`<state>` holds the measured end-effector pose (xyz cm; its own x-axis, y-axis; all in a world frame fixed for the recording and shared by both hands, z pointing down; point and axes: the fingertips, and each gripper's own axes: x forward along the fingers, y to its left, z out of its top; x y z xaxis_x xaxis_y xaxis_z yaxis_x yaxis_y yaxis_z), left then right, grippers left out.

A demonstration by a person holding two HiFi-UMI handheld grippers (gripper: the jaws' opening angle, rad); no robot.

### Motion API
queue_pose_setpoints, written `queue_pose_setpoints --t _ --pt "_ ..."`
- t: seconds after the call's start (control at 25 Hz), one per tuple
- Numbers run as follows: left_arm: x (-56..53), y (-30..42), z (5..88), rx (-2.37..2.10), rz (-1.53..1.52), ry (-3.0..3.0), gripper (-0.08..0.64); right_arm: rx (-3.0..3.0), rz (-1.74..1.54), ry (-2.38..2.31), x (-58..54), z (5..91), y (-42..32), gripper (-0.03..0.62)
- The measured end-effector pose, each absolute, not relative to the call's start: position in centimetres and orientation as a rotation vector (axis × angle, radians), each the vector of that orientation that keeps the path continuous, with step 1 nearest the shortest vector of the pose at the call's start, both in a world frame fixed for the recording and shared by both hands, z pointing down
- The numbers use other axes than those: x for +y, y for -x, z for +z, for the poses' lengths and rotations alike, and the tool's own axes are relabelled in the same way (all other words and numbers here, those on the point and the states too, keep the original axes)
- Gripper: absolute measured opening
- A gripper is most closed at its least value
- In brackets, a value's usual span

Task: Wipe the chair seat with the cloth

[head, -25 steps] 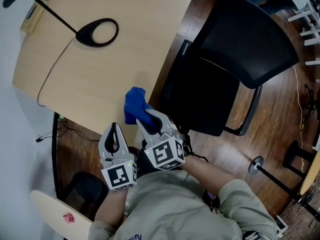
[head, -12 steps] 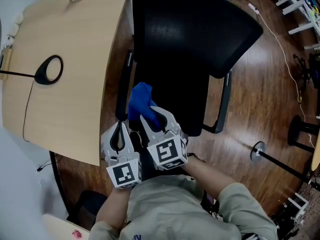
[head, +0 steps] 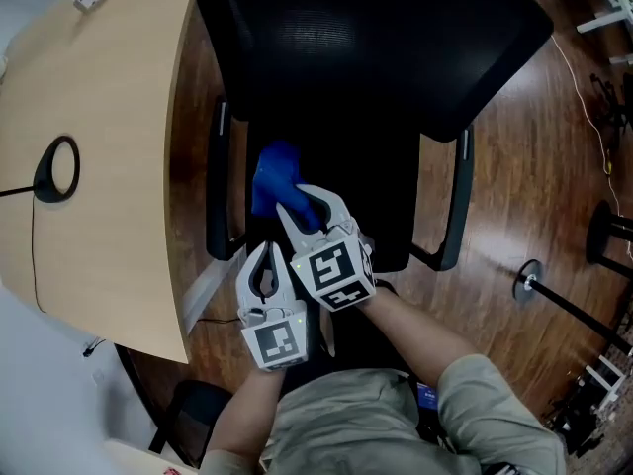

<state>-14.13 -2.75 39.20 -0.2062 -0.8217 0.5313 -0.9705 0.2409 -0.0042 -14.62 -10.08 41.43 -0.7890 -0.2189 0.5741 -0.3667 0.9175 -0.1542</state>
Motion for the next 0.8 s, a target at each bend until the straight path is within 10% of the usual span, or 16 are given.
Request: queue_pose_setpoints --t 0.8 --pt "-2.1 18.1 57.4 -1.998 0.444 -1.503 0.005 -2.408 0.375 -0.379 -14.6 63.1 26.6 0.101"
